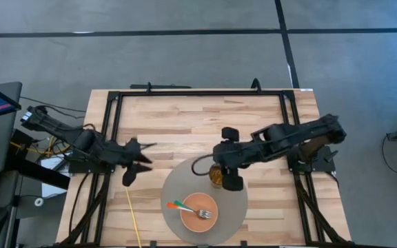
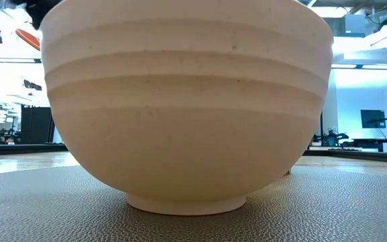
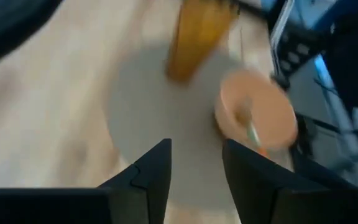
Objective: Pick & Place Utensil
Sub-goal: Put the yellow straw into the brown cup
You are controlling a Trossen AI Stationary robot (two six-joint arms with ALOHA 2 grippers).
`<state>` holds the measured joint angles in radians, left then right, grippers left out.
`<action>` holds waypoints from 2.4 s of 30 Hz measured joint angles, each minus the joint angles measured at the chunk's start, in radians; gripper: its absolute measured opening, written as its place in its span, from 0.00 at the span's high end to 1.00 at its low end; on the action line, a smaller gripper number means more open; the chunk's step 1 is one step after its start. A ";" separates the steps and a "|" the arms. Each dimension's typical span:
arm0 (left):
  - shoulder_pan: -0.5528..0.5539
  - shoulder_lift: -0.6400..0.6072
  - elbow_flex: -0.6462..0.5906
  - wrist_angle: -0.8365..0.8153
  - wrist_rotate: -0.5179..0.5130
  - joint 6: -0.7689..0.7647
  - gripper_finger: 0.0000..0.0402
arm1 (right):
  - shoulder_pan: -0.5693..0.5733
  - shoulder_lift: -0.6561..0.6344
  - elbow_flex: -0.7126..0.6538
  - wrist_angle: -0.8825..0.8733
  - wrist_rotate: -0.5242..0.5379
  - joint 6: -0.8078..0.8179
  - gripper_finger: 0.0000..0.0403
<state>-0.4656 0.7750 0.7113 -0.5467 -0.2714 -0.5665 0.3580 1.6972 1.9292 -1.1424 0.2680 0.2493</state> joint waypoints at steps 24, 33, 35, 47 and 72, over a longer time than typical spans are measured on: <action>0.001 0.442 -0.090 -0.391 0.602 -0.679 0.64 | 0.023 -0.272 -0.571 0.329 0.132 0.003 0.57; -0.052 0.449 -0.130 -0.376 0.537 -0.910 0.64 | 0.072 -0.419 -0.866 0.672 0.203 -0.090 0.57; -0.064 0.449 -0.149 -0.367 0.537 -0.941 0.64 | 0.058 -0.437 -0.866 0.695 0.212 -0.090 0.57; -0.073 0.449 -0.199 -0.299 0.463 -1.013 0.64 | -0.048 -0.440 -0.865 0.745 0.205 -0.102 0.57; -0.145 0.447 -0.274 -0.090 0.542 -1.144 0.68 | -0.084 -0.434 -0.865 0.744 0.148 -0.099 0.58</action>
<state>-0.6106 1.2224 0.4374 -0.6365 0.2703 -1.7105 0.2737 1.2636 1.0641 -0.3985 0.4158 0.1501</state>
